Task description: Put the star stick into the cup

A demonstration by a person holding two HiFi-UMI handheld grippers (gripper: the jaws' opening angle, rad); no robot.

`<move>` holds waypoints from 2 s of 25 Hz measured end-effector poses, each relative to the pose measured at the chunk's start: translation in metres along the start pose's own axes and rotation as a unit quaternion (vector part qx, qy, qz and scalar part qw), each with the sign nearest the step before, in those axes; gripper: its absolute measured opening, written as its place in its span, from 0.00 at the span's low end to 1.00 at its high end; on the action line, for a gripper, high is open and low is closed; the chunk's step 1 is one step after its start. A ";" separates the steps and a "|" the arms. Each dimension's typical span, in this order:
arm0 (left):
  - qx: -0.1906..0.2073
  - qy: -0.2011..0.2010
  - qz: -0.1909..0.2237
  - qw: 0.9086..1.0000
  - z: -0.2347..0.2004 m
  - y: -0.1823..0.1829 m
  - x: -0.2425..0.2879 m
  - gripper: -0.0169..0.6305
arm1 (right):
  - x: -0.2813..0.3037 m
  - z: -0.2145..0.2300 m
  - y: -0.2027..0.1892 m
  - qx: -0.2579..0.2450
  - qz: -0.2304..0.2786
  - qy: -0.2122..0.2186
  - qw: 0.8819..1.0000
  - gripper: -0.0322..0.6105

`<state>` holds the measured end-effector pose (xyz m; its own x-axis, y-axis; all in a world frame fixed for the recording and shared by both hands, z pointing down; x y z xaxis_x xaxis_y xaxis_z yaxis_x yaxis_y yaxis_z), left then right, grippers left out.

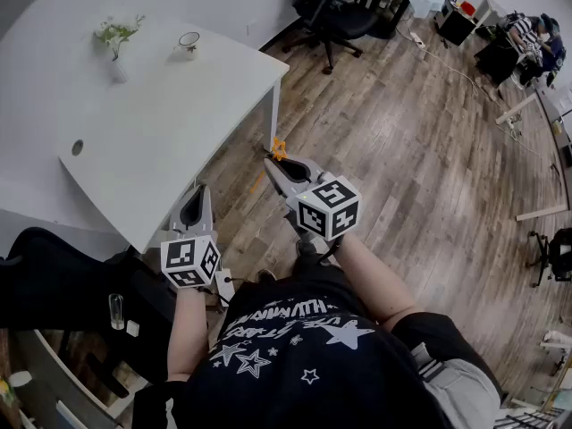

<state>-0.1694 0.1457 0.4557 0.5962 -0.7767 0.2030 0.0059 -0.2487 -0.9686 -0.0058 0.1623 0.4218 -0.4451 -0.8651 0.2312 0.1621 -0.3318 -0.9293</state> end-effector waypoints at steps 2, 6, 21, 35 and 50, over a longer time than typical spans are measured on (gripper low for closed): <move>-0.002 -0.001 0.002 1.000 -0.002 0.002 -0.002 0.03 | 0.002 -0.003 0.002 -0.003 0.001 -0.001 1.000 0.09; -0.004 -0.004 -0.001 1.000 -0.008 0.001 -0.005 0.03 | 0.007 -0.011 0.002 -0.004 -0.001 -0.001 1.000 0.09; -0.023 -0.025 0.005 0.999 -0.016 -0.004 -0.018 0.03 | 0.014 -0.015 -0.006 0.006 0.008 -0.018 1.000 0.09; -0.020 0.004 -0.010 1.000 -0.040 -0.004 0.035 0.03 | 0.061 0.044 0.000 0.031 0.005 -0.012 0.999 0.09; -0.034 0.091 -0.016 0.995 -0.066 0.033 0.197 0.03 | 0.183 0.193 0.093 0.027 0.003 0.064 0.998 0.09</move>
<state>-0.1047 -0.0540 0.4730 0.4415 -0.8579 0.2627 -0.0351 -0.3091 -0.9504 0.0975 -0.0991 0.4334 -0.5529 -0.8128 0.1833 0.2105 -0.3492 -0.9131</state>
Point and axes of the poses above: the fingertips, and each gripper's own axes: x forward along the fingers, z to its right, y out of its top, the point moved 2 cm from there along -x, backward along the fingers
